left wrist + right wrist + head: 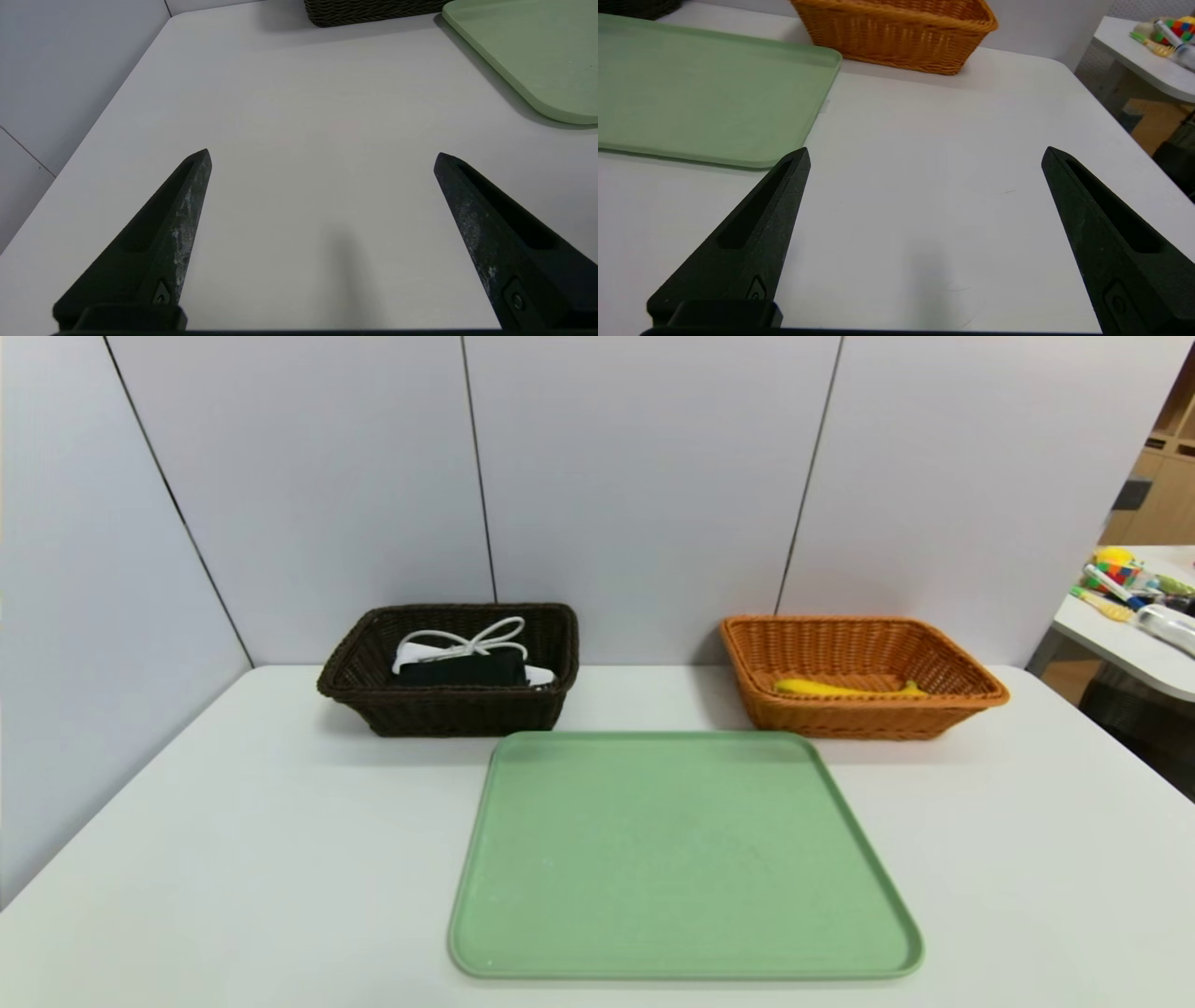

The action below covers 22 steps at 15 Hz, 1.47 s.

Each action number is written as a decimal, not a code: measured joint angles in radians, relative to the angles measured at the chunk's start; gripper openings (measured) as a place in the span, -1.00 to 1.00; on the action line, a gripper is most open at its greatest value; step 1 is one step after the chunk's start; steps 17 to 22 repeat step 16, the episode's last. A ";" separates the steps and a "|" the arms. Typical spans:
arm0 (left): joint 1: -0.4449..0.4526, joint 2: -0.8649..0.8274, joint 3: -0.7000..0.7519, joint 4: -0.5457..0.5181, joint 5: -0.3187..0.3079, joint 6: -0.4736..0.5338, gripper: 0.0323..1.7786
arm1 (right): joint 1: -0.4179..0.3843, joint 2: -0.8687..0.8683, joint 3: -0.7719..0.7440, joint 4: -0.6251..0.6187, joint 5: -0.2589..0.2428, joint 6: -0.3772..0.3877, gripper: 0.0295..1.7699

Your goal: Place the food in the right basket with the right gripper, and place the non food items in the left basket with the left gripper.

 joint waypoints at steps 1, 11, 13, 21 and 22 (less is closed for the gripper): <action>0.000 0.000 0.000 0.000 0.000 -0.001 0.90 | 0.000 0.000 0.003 -0.002 0.001 0.021 0.93; 0.000 0.000 0.002 0.000 0.004 -0.009 0.90 | 0.002 0.000 0.008 -0.002 0.001 0.052 0.93; 0.000 0.000 0.002 0.000 0.004 -0.009 0.90 | 0.001 0.000 0.008 -0.003 0.003 0.051 0.93; 0.000 0.000 0.002 0.000 0.004 -0.009 0.90 | 0.001 0.000 0.008 -0.002 -0.004 0.077 0.93; 0.000 0.000 0.002 0.000 0.004 -0.009 0.90 | 0.001 0.000 0.008 -0.002 -0.004 0.077 0.93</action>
